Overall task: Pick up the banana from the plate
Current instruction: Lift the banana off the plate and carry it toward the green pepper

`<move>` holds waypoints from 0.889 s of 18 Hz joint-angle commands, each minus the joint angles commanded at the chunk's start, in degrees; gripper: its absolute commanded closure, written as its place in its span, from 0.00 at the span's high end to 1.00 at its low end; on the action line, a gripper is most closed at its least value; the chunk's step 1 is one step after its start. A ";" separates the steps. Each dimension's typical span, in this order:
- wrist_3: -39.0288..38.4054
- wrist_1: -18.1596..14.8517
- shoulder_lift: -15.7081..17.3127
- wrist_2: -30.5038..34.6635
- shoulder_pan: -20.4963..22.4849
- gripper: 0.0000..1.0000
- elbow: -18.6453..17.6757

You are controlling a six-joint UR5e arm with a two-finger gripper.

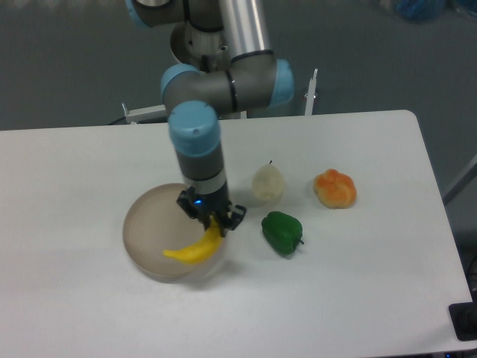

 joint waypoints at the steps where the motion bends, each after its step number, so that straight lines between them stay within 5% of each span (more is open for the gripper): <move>1: 2.11 0.00 -0.18 -0.09 1.32 0.38 0.71; 8: 15.31 -0.09 -1.41 -0.17 9.50 0.38 4.75; 11: 18.39 -3.60 -2.81 -0.09 11.00 0.38 9.32; 16: 18.84 -3.61 -4.66 -0.52 11.88 0.38 11.97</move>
